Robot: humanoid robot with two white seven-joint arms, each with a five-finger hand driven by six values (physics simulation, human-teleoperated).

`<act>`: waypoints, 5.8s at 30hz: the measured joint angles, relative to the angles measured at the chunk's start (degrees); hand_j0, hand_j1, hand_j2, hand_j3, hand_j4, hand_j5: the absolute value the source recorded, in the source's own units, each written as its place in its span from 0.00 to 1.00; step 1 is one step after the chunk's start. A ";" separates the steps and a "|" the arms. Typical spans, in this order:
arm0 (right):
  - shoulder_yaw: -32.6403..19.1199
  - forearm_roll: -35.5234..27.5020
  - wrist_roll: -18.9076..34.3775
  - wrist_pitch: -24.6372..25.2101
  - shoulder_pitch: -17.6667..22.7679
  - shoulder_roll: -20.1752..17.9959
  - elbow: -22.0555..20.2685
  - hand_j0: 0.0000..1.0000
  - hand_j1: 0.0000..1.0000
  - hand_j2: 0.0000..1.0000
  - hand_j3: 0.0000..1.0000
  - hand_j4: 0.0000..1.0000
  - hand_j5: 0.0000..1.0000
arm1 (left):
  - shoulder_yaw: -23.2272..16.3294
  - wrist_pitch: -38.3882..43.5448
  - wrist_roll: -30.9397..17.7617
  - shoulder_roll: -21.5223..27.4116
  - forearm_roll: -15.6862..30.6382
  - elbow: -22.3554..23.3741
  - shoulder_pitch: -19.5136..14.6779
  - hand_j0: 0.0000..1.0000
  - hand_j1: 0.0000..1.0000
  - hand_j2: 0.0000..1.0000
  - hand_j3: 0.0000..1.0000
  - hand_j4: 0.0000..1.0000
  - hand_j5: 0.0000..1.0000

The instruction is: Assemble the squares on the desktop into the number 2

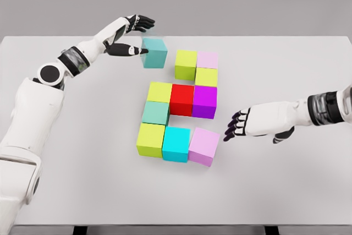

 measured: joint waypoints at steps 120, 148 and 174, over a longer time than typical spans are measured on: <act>-1.74 -8.93 0.00 -0.01 -3.78 0.53 10.24 1.00 1.00 1.00 1.00 1.00 1.00 | -2.49 2.14 0.17 3.86 -25.69 -4.51 4.31 0.46 0.46 0.46 0.46 0.46 0.46; -1.74 -8.93 0.00 -0.01 -3.87 0.54 10.24 1.00 1.00 1.00 1.00 1.00 1.00 | -2.57 3.66 0.04 -0.72 -26.52 0.14 0.97 0.45 0.45 0.45 0.45 0.45 0.45; -1.76 -8.93 0.00 -0.01 -4.04 0.66 10.24 1.00 1.00 1.00 1.00 1.00 1.00 | -2.61 3.02 0.00 -1.27 -26.36 -0.35 0.70 0.52 0.52 0.52 0.52 0.52 0.52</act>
